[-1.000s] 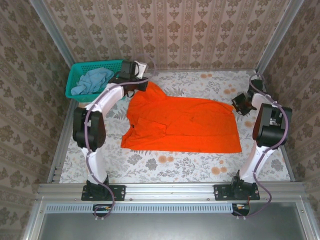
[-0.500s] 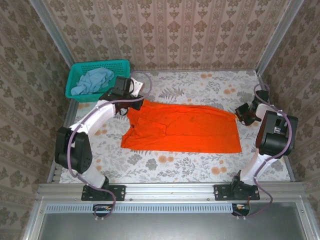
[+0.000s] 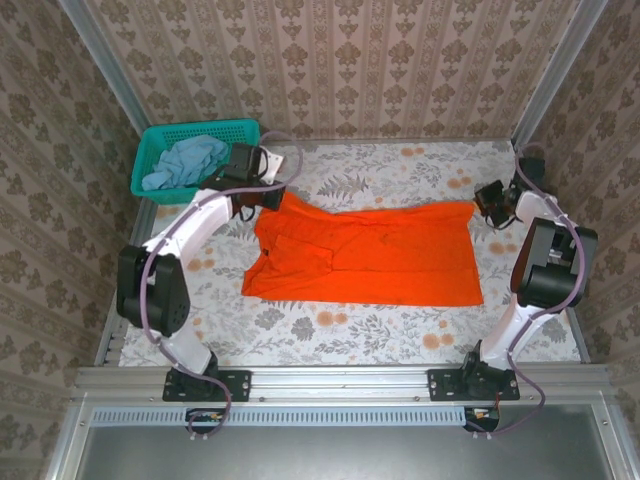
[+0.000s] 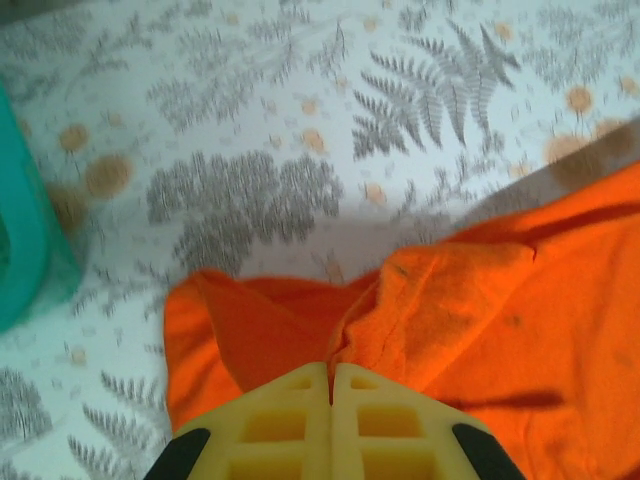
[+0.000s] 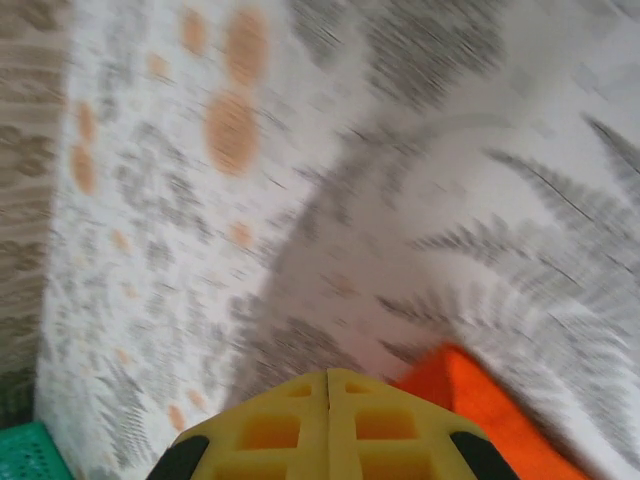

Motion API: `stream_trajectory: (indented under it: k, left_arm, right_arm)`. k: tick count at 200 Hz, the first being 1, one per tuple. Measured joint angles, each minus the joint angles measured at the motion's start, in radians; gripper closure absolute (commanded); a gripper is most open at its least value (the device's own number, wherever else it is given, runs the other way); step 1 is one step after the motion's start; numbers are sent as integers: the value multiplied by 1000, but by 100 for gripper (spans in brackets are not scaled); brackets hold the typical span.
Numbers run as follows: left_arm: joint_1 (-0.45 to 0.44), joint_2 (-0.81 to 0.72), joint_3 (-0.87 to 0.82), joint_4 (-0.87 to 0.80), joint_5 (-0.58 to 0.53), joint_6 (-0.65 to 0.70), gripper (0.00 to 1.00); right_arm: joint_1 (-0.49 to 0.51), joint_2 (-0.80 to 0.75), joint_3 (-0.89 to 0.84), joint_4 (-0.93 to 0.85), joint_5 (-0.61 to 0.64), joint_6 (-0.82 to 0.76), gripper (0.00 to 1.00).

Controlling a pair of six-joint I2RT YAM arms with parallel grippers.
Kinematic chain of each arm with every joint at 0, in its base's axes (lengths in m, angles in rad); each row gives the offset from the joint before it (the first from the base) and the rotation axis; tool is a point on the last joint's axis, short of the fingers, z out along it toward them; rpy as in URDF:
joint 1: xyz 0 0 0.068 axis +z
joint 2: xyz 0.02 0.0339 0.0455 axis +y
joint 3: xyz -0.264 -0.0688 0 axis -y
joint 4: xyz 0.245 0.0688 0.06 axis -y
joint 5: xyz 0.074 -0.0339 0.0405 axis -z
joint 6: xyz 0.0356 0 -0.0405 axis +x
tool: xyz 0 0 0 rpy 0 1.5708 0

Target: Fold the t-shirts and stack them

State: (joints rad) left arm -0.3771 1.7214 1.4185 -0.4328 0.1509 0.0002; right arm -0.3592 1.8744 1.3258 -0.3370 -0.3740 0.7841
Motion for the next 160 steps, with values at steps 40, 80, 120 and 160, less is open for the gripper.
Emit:
stream_trajectory:
  k: [40, 80, 120, 160]
  left_arm:
    - [0, 176, 222, 6, -5, 12, 100]
    - [15, 236, 268, -11, -3, 32, 100]
    - [20, 229, 226, -16, 17, 42, 100]
    - [19, 150, 106, -39, 24, 42, 100]
  right_arm:
    - [47, 182, 272, -69, 3, -24, 100]
    - [68, 265, 349, -134, 3, -61, 100]
    - [64, 254, 308, -133, 2, -113, 100]
    - [51, 169, 87, -75, -32, -166, 100]
